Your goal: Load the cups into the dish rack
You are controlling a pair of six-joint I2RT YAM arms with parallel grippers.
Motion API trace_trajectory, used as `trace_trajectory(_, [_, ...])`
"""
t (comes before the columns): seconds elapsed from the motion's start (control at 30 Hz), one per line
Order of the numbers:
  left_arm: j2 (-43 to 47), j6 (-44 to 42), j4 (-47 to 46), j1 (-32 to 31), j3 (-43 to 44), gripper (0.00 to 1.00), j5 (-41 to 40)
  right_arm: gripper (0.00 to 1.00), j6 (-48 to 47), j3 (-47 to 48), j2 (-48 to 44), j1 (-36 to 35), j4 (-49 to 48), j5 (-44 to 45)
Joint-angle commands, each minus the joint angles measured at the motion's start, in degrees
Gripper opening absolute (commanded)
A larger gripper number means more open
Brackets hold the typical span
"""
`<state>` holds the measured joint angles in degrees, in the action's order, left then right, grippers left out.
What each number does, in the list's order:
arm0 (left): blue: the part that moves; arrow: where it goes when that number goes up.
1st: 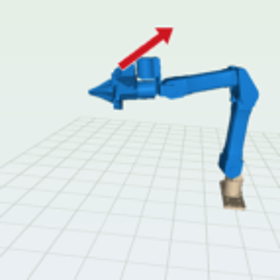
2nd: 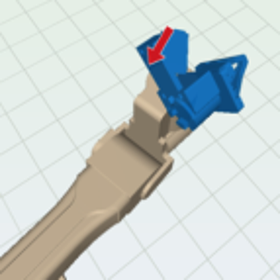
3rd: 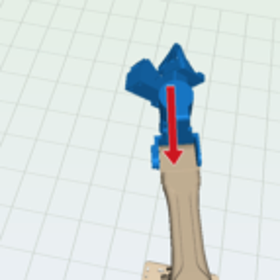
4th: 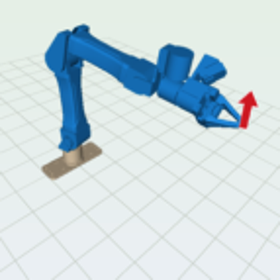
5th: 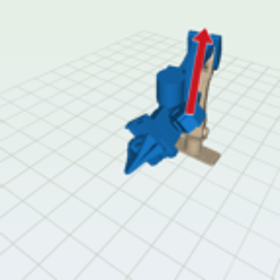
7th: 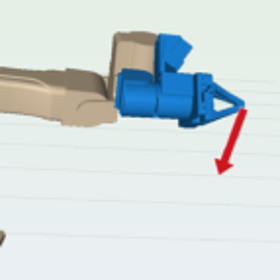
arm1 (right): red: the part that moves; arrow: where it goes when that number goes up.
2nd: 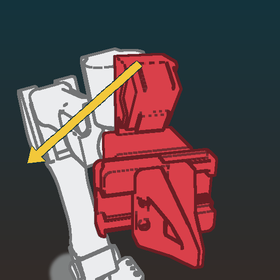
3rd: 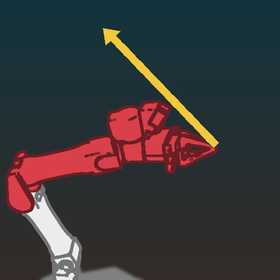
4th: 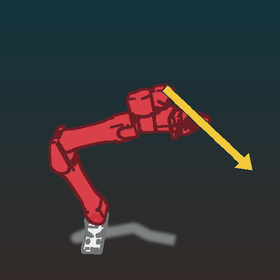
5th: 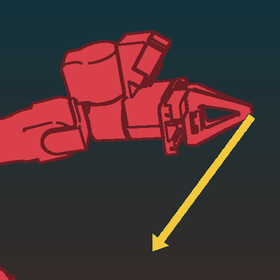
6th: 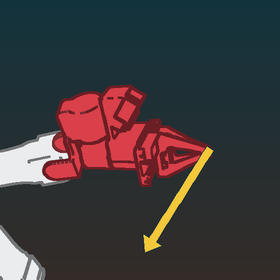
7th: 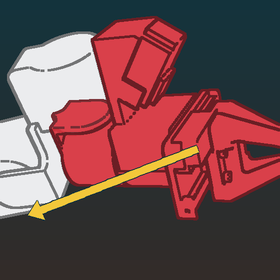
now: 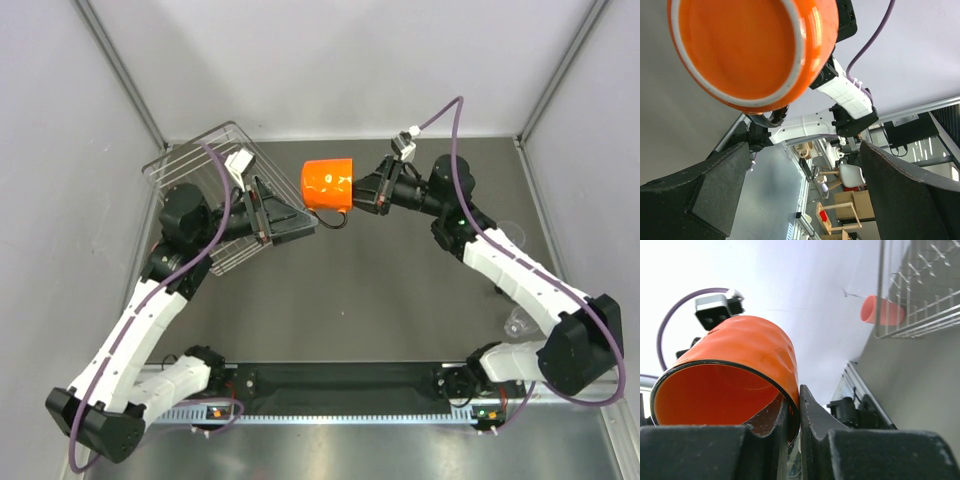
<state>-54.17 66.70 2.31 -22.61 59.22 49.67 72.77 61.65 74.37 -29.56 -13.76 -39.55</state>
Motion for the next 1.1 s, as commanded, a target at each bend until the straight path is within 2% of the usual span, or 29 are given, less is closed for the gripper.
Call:
trace_trajectory(0.0, [-0.5, 1.5, -5.9, -1.2, 0.2, 0.97, 0.4, 0.00, 5.2, 1.1, -0.3, -2.2, -15.5, 1.2])
trace_trajectory(0.23, [-2.6, -0.1, -6.3, -2.6, 2.0, 0.93, -2.9, 0.00, 7.7, 2.0, 1.1, -5.2, -18.6, 2.5])
trace_trajectory(0.43, [-2.2, -0.2, -8.7, -2.7, 0.2, 0.83, -5.9, 0.00, 13.2, -1.1, 2.1, -7.0, -23.3, 4.1])
trace_trajectory(0.8, [-3.3, -0.4, -12.1, -2.7, -0.3, 0.69, -9.4, 0.00, 12.9, 0.1, 4.4, -8.1, -22.6, 6.4])
trace_trajectory(1.03, [-2.3, 1.6, -14.9, -2.7, -1.6, 0.52, -9.9, 0.00, 11.3, 1.6, 6.8, -8.7, -22.8, 5.4])
trace_trajectory(1.07, [-2.0, 1.9, -15.0, -2.7, -1.7, 0.43, -10.2, 0.00, 11.3, 1.7, 7.2, -8.8, -22.9, 5.4])
